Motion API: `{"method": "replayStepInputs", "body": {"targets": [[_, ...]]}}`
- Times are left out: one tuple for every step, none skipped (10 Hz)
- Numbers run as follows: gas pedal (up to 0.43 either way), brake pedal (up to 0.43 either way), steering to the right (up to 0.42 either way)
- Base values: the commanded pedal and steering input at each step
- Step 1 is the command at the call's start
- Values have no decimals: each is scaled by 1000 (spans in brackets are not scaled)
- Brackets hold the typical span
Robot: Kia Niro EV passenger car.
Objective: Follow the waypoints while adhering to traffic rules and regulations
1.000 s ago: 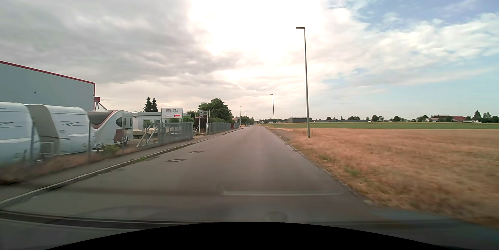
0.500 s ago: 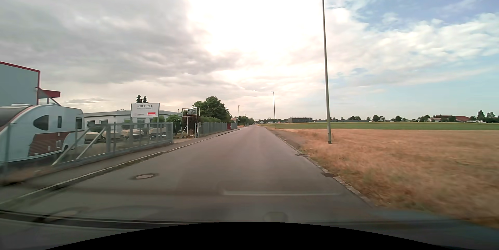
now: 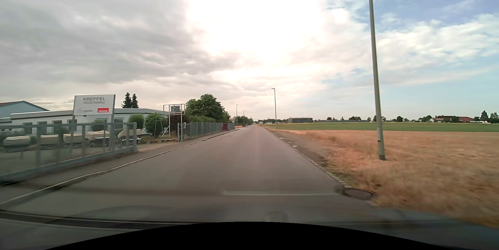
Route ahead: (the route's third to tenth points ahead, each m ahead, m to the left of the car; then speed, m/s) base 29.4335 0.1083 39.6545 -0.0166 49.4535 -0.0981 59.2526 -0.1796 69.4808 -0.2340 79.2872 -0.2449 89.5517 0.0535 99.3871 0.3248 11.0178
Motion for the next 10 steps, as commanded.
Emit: {"method": "replayStepInputs", "body": {"targets": [[138, 0, 0], [138, 0, 0], [138, 0, 0], [138, 0, 0], [138, 0, 1], [138, 0, 1], [138, 0, 1], [138, 0, 1], [138, 0, 1], [138, 0, 1]]}}
